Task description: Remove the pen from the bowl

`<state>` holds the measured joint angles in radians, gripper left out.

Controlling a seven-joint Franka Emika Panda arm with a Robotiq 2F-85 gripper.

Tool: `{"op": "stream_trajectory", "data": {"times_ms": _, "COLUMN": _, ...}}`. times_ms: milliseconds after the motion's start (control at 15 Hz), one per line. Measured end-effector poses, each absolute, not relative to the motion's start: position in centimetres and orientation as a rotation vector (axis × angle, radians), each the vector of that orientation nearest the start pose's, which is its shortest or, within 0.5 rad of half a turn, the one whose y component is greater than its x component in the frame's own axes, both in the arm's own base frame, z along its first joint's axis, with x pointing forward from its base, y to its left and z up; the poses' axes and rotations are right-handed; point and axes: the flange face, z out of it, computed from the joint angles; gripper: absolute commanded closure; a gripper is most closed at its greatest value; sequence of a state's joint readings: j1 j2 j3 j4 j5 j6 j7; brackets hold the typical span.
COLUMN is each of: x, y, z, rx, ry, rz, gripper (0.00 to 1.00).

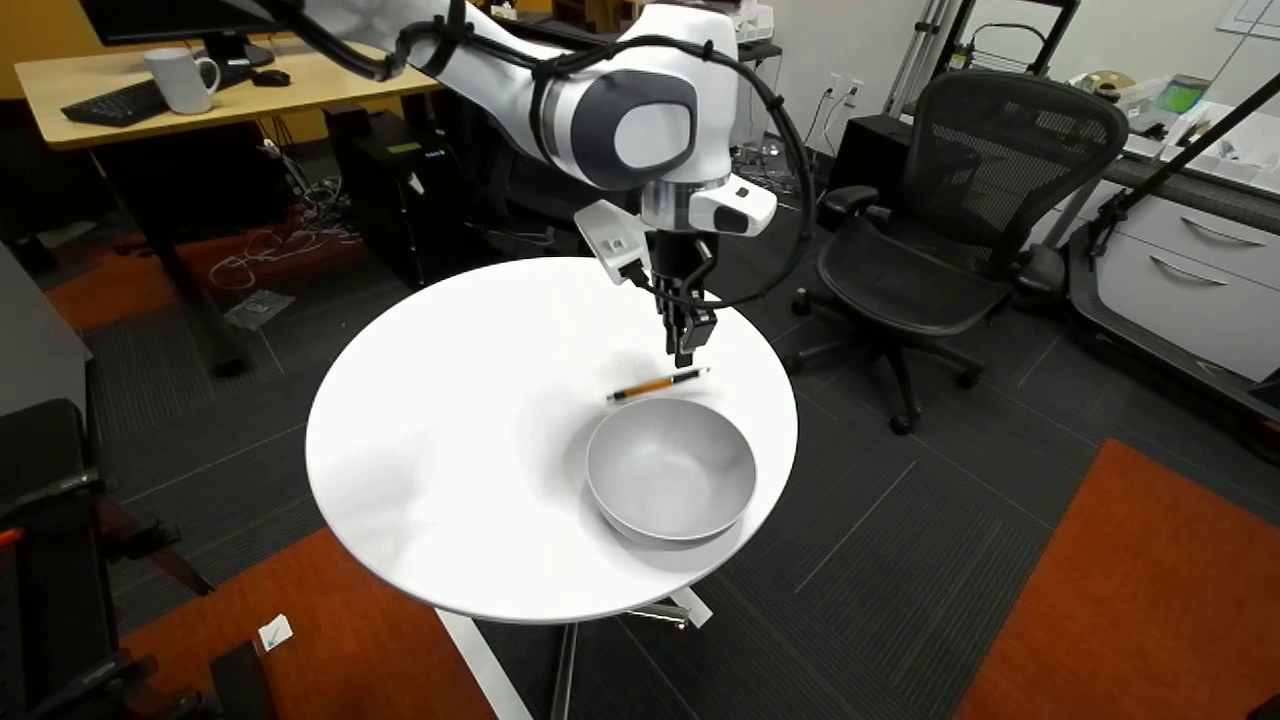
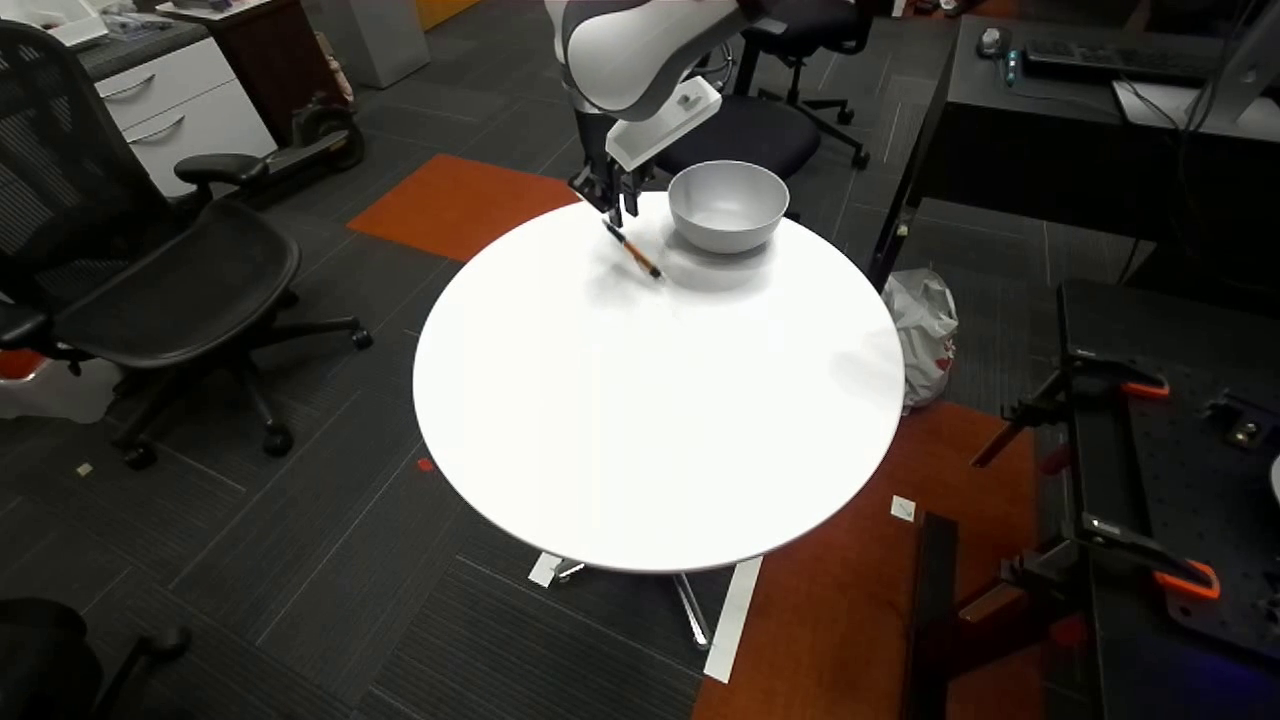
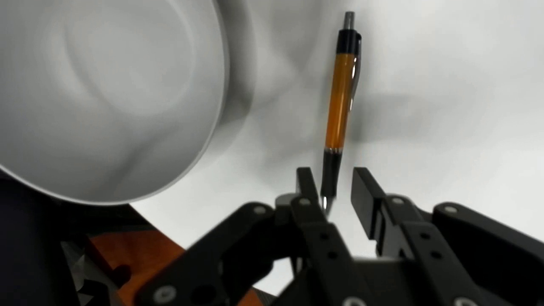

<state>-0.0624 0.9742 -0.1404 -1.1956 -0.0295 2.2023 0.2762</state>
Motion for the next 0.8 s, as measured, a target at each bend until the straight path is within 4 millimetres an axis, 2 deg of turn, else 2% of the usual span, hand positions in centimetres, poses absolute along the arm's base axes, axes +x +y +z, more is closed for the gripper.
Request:
{"op": "stream_trajectory", "data": {"times_ms": 333, "x": 76.1, "y": -12.8, "z": 20.1, "rx": -3.216, "ry": 0.657, "rz": -0.058, "gripper": 0.01}}
{"op": "stream_trajectory", "data": {"times_ms": 800, "x": 76.5, "y": -12.9, "z": 20.7, "rx": -3.214, "ry": 0.657, "rz": -0.085, "gripper": 0.00}}
